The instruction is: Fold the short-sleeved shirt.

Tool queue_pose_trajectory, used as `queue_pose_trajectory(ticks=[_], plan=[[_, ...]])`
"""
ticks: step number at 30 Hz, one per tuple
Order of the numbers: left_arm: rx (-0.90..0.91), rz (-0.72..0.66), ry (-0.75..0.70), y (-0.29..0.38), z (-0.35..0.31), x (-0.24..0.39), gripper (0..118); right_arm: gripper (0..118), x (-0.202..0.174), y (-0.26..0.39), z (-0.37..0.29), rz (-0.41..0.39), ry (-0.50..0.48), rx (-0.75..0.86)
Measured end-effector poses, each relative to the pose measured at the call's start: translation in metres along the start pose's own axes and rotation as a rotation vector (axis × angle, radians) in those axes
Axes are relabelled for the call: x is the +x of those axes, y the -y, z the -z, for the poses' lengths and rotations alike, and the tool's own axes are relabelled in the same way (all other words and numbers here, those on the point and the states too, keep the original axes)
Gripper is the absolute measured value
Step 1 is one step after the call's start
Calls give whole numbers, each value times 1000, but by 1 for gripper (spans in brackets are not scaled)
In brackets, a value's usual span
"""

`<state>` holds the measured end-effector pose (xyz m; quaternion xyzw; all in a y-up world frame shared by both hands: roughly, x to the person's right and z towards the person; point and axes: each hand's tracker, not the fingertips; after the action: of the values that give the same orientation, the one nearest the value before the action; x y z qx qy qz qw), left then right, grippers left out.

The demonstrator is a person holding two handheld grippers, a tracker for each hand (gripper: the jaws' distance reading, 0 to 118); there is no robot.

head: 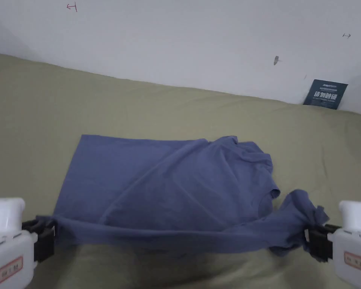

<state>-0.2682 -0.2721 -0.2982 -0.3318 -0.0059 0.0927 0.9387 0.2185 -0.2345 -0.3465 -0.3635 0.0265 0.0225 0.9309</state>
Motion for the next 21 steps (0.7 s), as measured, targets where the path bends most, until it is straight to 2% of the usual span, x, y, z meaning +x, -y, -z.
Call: queue_pose_trajectory(ticks=[3, 10, 11, 13, 14, 17, 19, 21], plan=[[3, 19, -1, -28, 23, -1, 0, 11, -3, -33, 32, -78, 2, 18], [-44, 147, -56, -73, 87, -3, 0, 12, 0, -76, 114, -122, -24, -9], [-49, 165, -62, -76, 95, -2, 5, 18, 1, -78, 123, -126, -34, -18], [-63, 174, -99, -80, 103, 0, 36, 62, 2, -78, 134, -127, -29, -39], [-63, 167, -98, -82, 103, 0, 45, 79, 4, -79, 137, -112, -20, -49], [-57, 118, -76, -88, 85, -2, 62, 80, 13, -78, 121, -24, -52, -9], [13, 117, -52, -89, 62, -2, 65, 80, 14, -75, 101, -19, -36, 30], [82, 156, -104, -86, 34, 6, 65, 80, 5, -68, 67, -46, 22, 94]])
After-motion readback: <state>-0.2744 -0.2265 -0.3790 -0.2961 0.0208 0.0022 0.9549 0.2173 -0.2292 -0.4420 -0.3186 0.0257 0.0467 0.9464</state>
